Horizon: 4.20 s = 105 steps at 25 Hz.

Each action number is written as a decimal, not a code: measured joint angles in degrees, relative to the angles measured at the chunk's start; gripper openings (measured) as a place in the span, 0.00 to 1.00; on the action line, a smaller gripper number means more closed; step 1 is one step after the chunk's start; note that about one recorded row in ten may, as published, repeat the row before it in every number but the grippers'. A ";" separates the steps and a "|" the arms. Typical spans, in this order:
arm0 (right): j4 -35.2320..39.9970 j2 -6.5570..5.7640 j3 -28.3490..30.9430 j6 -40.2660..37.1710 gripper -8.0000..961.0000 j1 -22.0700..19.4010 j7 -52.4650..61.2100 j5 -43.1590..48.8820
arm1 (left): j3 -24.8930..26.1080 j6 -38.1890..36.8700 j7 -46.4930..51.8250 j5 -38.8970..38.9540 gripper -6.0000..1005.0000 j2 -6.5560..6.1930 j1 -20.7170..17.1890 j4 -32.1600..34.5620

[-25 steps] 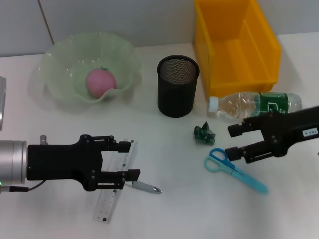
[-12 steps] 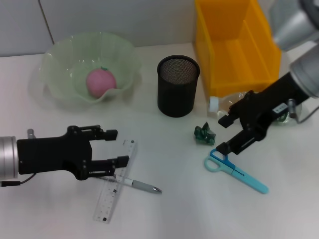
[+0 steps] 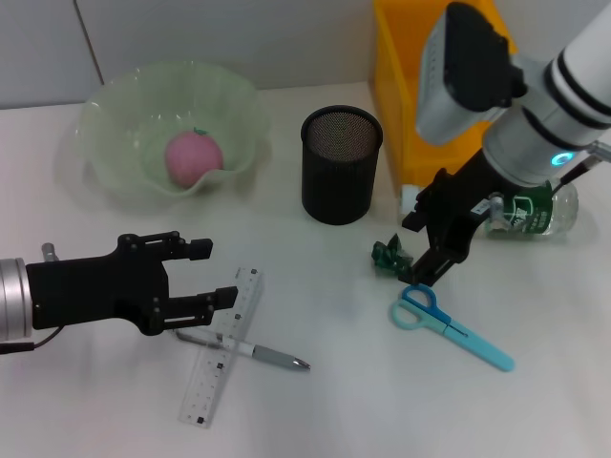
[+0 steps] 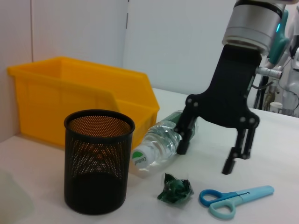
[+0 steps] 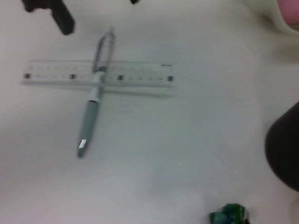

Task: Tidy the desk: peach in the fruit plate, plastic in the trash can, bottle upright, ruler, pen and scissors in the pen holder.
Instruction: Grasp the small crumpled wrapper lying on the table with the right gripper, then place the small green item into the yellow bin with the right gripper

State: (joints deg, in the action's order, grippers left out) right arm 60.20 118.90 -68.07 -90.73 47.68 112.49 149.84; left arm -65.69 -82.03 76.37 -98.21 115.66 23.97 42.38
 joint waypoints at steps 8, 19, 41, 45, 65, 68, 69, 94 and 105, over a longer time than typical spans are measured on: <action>-5.76 0.13 -4.12 8.25 0.79 0.71 0.05 0.18 | 0.04 0.22 0.00 -0.06 0.72 0.20 0.16 -0.01; -10.55 0.32 -5.66 14.19 0.79 1.43 -0.01 -0.02 | 0.04 0.21 0.35 -0.06 0.72 0.18 0.57 -0.01; -15.54 0.55 -6.55 19.26 0.65 2.16 -0.49 -1.66 | 0.04 0.15 0.11 -0.05 0.72 0.17 0.64 -0.02; -13.61 0.46 -6.40 17.97 0.57 1.47 -0.39 -4.08 | 0.04 0.09 0.10 -0.05 0.72 0.16 0.64 0.00; 10.22 0.16 -1.15 5.95 0.37 -5.30 1.76 -14.35 | 1.01 0.20 0.20 0.04 0.72 0.05 0.76 0.07; 12.36 0.15 1.96 6.25 0.35 -6.03 1.89 -16.06 | 1.01 0.19 0.34 0.04 0.72 0.07 0.83 0.03; 13.20 0.16 2.88 6.88 0.34 -6.42 2.11 -16.33 | 1.01 0.16 0.38 0.04 0.72 0.08 0.84 0.03; -2.24 -0.57 10.84 39.92 0.20 -5.28 15.73 0.03 | 1.01 -0.29 0.88 0.03 0.72 0.47 1.46 0.63; -4.22 -0.44 11.31 41.32 0.52 -4.70 16.01 -0.20 | 1.01 -0.32 0.89 0.03 0.72 0.44 1.52 0.60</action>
State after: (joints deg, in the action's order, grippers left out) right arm 55.99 118.46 -56.76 -49.41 42.98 128.50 149.64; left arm -64.68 -82.35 77.26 -98.18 116.10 25.49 42.98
